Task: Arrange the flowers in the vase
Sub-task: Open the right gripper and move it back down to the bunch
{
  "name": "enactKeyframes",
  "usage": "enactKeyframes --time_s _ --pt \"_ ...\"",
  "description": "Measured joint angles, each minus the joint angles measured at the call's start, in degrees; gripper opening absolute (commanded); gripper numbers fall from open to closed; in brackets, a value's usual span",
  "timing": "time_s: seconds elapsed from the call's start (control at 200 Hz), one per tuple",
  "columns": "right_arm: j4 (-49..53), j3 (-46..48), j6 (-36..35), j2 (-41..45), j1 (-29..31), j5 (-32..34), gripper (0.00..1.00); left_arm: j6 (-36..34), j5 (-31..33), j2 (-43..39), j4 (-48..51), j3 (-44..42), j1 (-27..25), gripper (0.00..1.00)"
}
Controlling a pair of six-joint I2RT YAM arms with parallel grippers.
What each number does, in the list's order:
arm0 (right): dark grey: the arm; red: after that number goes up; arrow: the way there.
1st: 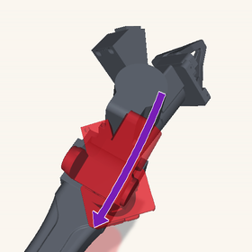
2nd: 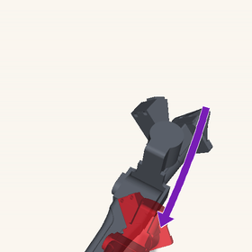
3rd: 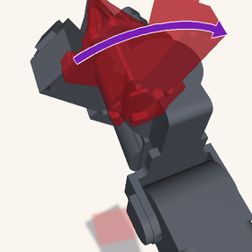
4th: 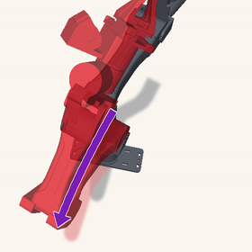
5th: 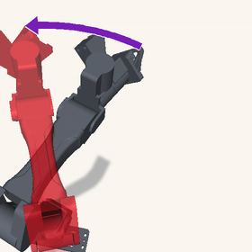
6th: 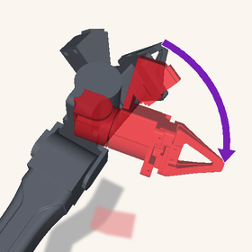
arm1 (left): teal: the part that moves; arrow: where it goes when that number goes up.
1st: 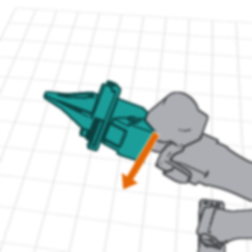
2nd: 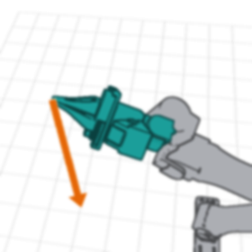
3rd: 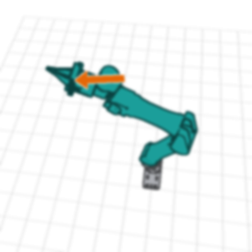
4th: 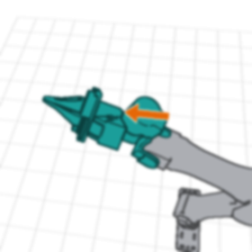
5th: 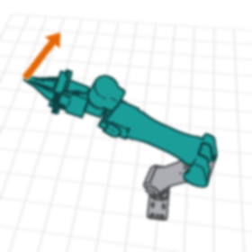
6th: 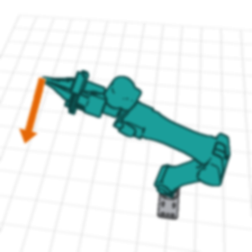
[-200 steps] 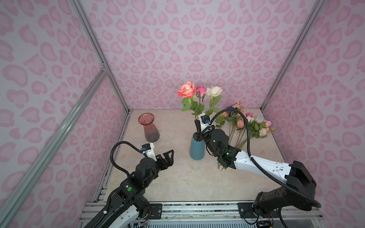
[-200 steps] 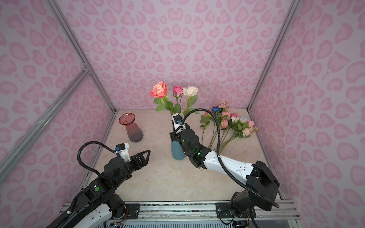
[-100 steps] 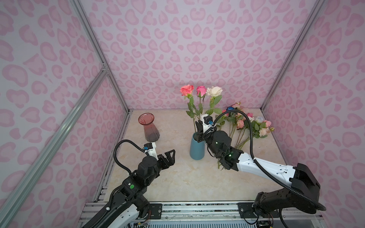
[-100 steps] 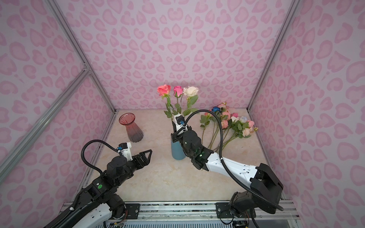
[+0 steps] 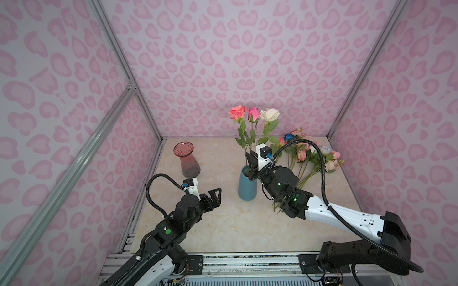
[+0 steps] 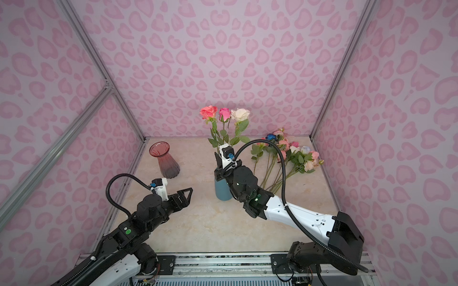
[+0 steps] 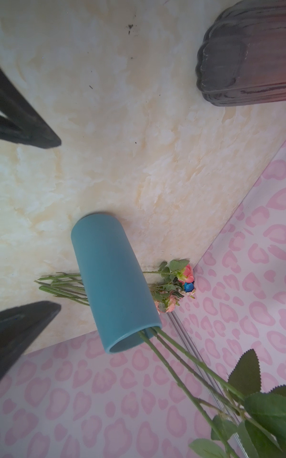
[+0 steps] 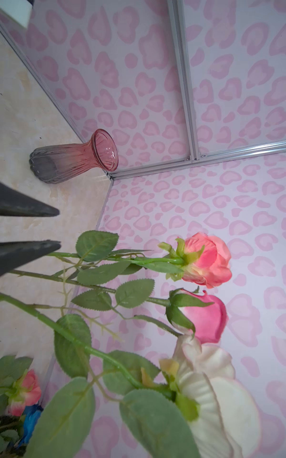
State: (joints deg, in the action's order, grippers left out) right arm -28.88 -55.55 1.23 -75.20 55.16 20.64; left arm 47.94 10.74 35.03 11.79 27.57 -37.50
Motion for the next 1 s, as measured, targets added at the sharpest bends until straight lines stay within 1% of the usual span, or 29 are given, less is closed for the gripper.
enactKeyframes --time_s 0.1,0.205,0.29,0.4,0.47,0.53,0.58,0.68,0.745,0.83,0.935,1.0 --pt "1.62 0.98 0.04 2.03 0.15 1.03 0.19 0.02 -0.35 0.39 -0.26 0.00 0.00 0.97" --pt "3.32 2.78 0.28 4.79 -0.11 3.61 0.19 0.02 -0.74 0.92 -1.05 -0.02 0.00 0.97" --pt "5.64 4.46 1.62 7.26 -1.55 5.49 0.19 0.04 -1.77 1.60 -2.43 -0.37 0.00 0.97" --pt "10.27 6.93 6.27 10.19 -7.76 6.19 0.22 0.48 -3.13 3.28 -3.82 -1.29 0.00 0.97" --pt "15.28 6.84 11.39 10.03 -15.61 3.76 0.22 0.94 -3.78 4.70 -4.59 -1.57 0.00 0.97" --pt "20.98 4.92 16.48 7.74 -22.86 1.44 0.23 1.14 -4.52 5.53 -5.14 -1.64 0.00 0.97" --pt "25.42 2.86 20.24 4.50 -28.89 -1.90 0.24 1.46 -4.63 5.68 -5.57 -1.75 0.00 0.97" --pt "34.14 -1.90 24.72 -3.04 -35.89 -7.87 0.25 1.46 -4.72 5.42 -5.92 -1.84 0.00 0.97" --pt "38.66 -5.16 26.16 -8.02 -38.56 -11.32 0.27 1.46 -4.70 4.92 -5.95 -1.84 0.00 0.97" --pt "41.83 -9.16 26.86 -14.51 -40.72 -14.86 0.28 1.46 -4.66 4.17 -5.92 -1.84 0.00 0.97" --pt "45.55 -14.14 27.65 -21.90 -41.70 -17.35 0.29 1.46 -4.48 3.41 -5.75 -2.27 0.00 0.97" --pt "47.15 -17.14 27.65 -26.23 -42.10 -17.66 0.28 1.46 -4.46 2.86 -5.40 -2.40 0.00 0.97"
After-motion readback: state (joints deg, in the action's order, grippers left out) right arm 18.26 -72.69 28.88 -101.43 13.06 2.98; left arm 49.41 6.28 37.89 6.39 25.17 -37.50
